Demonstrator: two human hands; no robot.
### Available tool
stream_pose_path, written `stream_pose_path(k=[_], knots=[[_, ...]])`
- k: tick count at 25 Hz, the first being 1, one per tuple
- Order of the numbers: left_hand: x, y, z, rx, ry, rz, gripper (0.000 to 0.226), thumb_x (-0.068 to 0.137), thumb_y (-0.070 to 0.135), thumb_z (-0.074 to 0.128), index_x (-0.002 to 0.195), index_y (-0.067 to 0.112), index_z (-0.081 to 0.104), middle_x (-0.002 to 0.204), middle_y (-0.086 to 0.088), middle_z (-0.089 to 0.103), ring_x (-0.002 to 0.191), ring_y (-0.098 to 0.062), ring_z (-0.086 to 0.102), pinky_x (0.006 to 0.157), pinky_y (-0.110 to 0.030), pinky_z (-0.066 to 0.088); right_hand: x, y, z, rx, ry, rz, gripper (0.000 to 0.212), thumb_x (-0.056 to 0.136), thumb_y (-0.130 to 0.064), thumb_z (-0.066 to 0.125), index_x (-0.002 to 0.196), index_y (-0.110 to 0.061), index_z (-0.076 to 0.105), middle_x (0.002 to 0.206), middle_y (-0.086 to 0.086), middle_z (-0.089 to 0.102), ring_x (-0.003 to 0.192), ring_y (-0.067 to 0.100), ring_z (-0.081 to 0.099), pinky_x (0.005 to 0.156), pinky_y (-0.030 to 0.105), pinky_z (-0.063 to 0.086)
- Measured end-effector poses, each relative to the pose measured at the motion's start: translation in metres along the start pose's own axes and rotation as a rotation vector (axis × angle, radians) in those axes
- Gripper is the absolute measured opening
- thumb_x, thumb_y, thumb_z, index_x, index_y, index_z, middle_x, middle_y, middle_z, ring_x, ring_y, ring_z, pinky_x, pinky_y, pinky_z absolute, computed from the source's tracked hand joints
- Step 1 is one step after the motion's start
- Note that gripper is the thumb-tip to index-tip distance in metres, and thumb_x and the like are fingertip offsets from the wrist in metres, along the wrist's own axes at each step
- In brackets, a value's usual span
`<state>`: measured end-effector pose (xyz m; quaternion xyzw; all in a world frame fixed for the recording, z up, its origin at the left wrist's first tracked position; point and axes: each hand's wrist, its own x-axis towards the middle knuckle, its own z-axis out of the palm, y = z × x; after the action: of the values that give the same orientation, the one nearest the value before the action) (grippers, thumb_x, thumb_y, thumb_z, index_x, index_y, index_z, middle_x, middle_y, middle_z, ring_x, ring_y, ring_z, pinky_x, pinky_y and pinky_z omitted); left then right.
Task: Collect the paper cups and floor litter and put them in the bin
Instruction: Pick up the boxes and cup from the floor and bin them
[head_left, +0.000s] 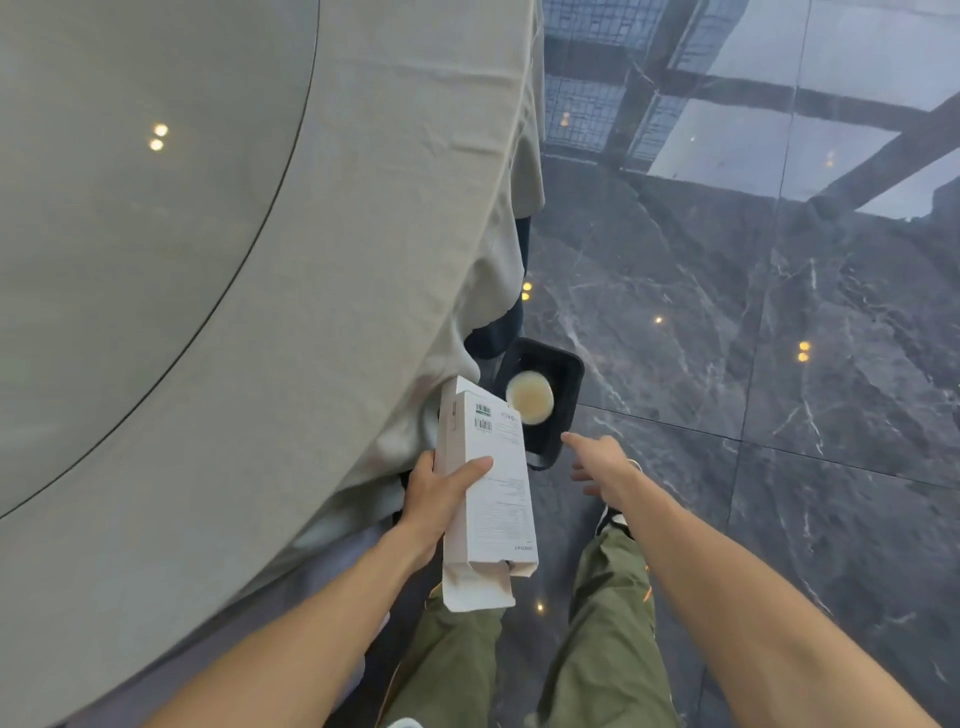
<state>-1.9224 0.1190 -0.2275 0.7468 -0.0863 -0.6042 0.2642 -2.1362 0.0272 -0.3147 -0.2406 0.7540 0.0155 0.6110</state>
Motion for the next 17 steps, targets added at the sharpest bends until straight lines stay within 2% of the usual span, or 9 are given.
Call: stream_pose_path(k=[3, 5, 6, 8, 10, 12, 15, 17], knots=[[-0.005, 0.009, 0.006, -0.029, -0.032, 0.012, 0.071, 0.071, 0.042, 0.087, 0.129, 0.014, 0.056, 0.118, -0.005, 0.074, 0.105, -0.024, 0.073, 0.078, -0.035, 0.057, -0.027, 0.016, -0.008, 0.037, -0.043, 0.005, 0.047, 0.096, -0.043, 0.065, 0.121, -0.003, 0.062, 0.096, 0.012, 0.067, 0.087, 0.029, 0.069, 0.072, 0.039, 0.052], [-0.007, 0.012, 0.011, -0.051, -0.047, 0.013, 0.066, 0.079, 0.039, 0.086, 0.133, 0.014, 0.055, 0.118, -0.006, 0.075, 0.106, -0.026, 0.072, 0.077, -0.035, 0.056, -0.049, 0.02, -0.014, 0.084, -0.094, -0.009, 0.049, 0.095, -0.047, 0.065, 0.123, -0.007, 0.063, 0.103, 0.013, 0.071, 0.096, 0.032, 0.074, 0.085, 0.045, 0.059], [-0.009, 0.013, 0.013, -0.065, -0.055, 0.017, 0.067, 0.081, 0.039, 0.085, 0.135, 0.014, 0.055, 0.118, -0.007, 0.075, 0.107, -0.026, 0.072, 0.077, -0.035, 0.056, -0.062, 0.02, -0.018, 0.088, -0.136, -0.018, 0.051, 0.094, -0.051, 0.065, 0.124, -0.009, 0.064, 0.109, 0.014, 0.072, 0.101, 0.033, 0.075, 0.094, 0.048, 0.059], [-0.012, 0.014, 0.019, -0.092, -0.063, 0.026, 0.069, 0.081, 0.041, 0.085, 0.136, 0.013, 0.054, 0.118, -0.007, 0.074, 0.107, -0.026, 0.072, 0.075, -0.034, 0.055, -0.088, 0.016, -0.025, 0.1, -0.292, -0.029, 0.051, 0.094, -0.058, 0.062, 0.119, -0.014, 0.068, 0.117, 0.017, 0.074, 0.106, 0.034, 0.074, 0.101, 0.051, 0.056], [-0.023, 0.018, 0.025, -0.119, -0.048, 0.036, 0.068, 0.081, 0.042, 0.084, 0.136, 0.013, 0.054, 0.118, -0.007, 0.074, 0.106, -0.025, 0.072, 0.073, -0.033, 0.054, -0.116, 0.01, -0.032, 0.165, -0.478, -0.018, 0.052, 0.099, -0.058, 0.056, 0.12, -0.012, 0.07, 0.118, 0.016, 0.076, 0.105, 0.032, 0.074, 0.097, 0.048, 0.057], [-0.029, 0.018, 0.031, -0.154, -0.035, 0.021, 0.069, 0.081, 0.045, 0.083, 0.135, 0.015, 0.054, 0.117, -0.007, 0.074, 0.105, -0.026, 0.072, 0.073, -0.034, 0.054, -0.134, 0.003, -0.037, 0.209, -0.598, -0.023, 0.046, 0.103, -0.048, 0.054, 0.127, -0.011, 0.068, 0.12, 0.011, 0.076, 0.102, 0.026, 0.075, 0.088, 0.042, 0.057], [-0.04, 0.025, 0.04, -0.195, -0.022, 0.034, 0.082, 0.07, 0.063, 0.084, 0.135, 0.02, 0.057, 0.115, -0.003, 0.077, 0.105, -0.026, 0.074, 0.082, -0.041, 0.059, -0.147, -0.007, -0.05, 0.185, -0.631, -0.071, 0.037, 0.103, -0.028, 0.059, 0.132, -0.006, 0.063, 0.121, 0.009, 0.076, 0.099, 0.022, 0.075, 0.079, 0.037, 0.06], [-0.057, 0.034, 0.047, -0.233, -0.003, 0.053, 0.087, 0.067, 0.072, 0.081, 0.134, 0.022, 0.058, 0.115, -0.002, 0.078, 0.105, -0.025, 0.075, 0.083, -0.041, 0.059, -0.157, -0.017, -0.064, 0.141, -0.634, -0.105, 0.034, 0.102, -0.022, 0.061, 0.131, -0.003, 0.063, 0.12, 0.011, 0.076, 0.098, 0.024, 0.076, 0.077, 0.036, 0.061]])
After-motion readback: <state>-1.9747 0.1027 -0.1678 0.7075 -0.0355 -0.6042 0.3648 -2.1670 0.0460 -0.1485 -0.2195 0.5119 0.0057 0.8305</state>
